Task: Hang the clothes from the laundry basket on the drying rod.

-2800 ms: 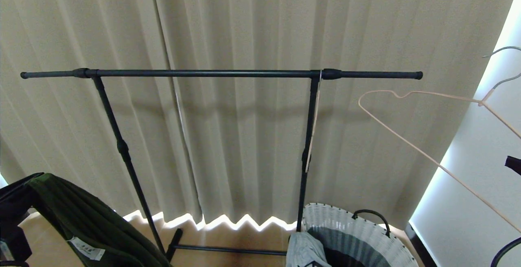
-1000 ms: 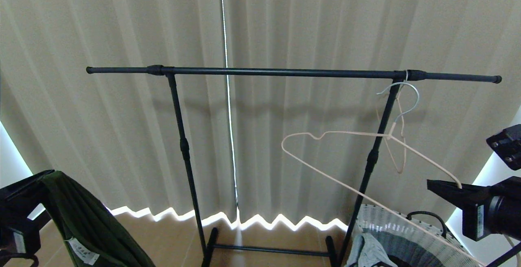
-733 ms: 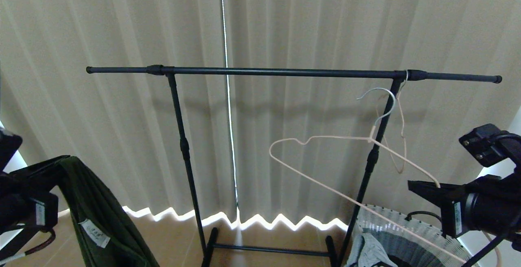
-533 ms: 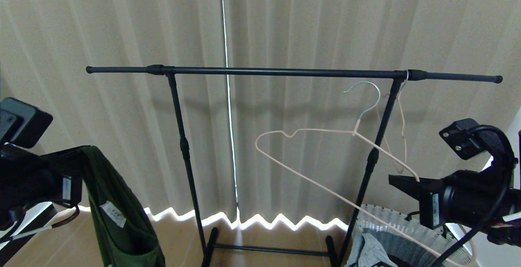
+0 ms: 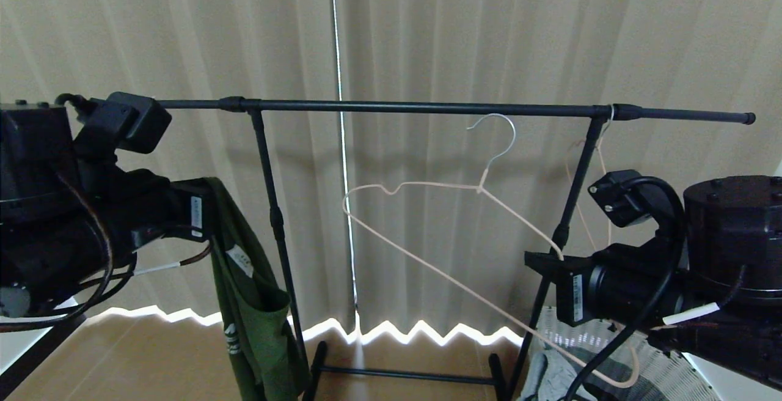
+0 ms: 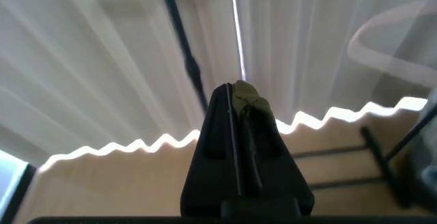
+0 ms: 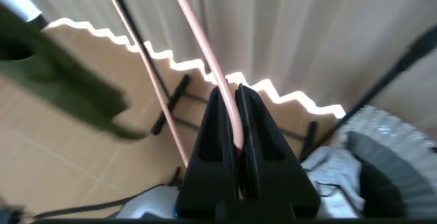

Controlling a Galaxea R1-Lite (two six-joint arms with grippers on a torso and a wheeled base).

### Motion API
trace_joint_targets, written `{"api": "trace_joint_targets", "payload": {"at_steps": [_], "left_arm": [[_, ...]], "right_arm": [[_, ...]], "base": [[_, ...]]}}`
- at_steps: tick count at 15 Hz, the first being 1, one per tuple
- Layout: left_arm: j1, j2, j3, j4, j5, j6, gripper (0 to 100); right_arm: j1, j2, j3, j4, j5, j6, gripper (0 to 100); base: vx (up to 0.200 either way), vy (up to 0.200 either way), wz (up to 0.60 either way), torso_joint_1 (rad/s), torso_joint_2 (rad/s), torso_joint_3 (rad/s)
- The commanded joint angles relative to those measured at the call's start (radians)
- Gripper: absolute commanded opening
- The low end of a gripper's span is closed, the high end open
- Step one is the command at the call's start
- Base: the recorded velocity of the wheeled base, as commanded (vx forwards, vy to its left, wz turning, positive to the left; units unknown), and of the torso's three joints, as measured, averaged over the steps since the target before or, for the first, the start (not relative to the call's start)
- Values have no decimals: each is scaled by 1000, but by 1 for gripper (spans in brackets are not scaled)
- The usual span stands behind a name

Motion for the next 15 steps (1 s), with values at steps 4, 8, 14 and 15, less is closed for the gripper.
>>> {"api": "trace_joint_targets", "payload": {"at_steps": [4,8,14,15], "left_arm": [[-69,145,-127,-5,65,-53,0],[-69,191,-145,-11,131,-53,0],[-66,238,-164,-50,148,-54,0],[-66,240,-173,-48,152,-54,0]], "right_arm": [[74,22,-35,-1,0,19,0],[120,12,-43,-1,0,52,0],[200,-17,-38,0,1,95,0],[204,-17,-38,0,3,95,0]], "base": [[0,0,0,0,0,0],[0,0,0,0,0,0],[0,0,0,0,0,0],[0,0,0,0,0,0]]}}
